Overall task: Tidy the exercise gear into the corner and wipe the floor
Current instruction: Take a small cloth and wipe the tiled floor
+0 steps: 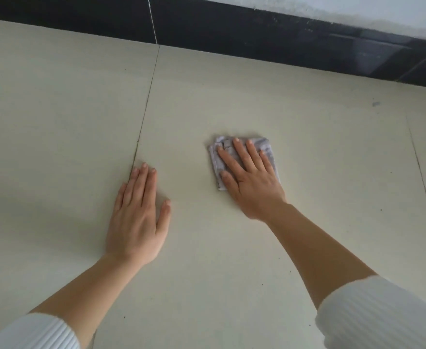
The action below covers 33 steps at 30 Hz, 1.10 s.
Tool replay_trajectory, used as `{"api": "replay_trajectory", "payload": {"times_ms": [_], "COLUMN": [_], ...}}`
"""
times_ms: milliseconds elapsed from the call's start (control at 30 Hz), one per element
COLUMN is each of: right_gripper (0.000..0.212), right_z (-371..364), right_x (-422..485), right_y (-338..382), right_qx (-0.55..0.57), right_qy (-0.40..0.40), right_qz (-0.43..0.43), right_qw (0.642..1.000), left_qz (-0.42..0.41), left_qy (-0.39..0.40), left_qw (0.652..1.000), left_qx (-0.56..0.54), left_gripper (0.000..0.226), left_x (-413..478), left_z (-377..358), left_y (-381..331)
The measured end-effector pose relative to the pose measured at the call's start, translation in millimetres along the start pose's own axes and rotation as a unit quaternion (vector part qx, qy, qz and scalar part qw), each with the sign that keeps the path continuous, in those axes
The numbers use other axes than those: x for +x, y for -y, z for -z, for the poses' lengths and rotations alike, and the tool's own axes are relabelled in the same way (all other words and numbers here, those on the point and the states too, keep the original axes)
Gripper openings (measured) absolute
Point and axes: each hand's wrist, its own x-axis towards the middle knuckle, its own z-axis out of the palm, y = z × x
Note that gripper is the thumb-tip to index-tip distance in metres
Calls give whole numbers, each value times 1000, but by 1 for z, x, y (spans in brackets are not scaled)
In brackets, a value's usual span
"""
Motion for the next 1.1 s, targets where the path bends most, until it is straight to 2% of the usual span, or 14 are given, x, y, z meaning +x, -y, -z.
{"api": "replay_trajectory", "payload": {"times_ms": [167,333,433,700,1100], "right_gripper": [54,58,58,56,55], "right_z": [17,25,24,11,-15], "right_x": [50,83,83,11,-121], "right_y": [-26,-40,-34,-33,8], "right_qx": [-3,47,69,52,38], "right_qy": [-17,-41,-48,-45,30], "right_qz": [-58,-231,-285,-232,-136], "right_qw": [998,971,955,970,989], "left_qz": [0,4,4,5,-8], "left_qy": [-6,-5,-9,-2,16], "left_qw": [1000,1000,1000,1000,1000], "left_qx": [-6,-10,-13,-15,-14], "left_gripper": [65,64,64,67,72], "left_x": [0,3,3,4,7], "left_z": [0,-1,-2,-3,-3], "left_y": [2,3,4,4,5]}}
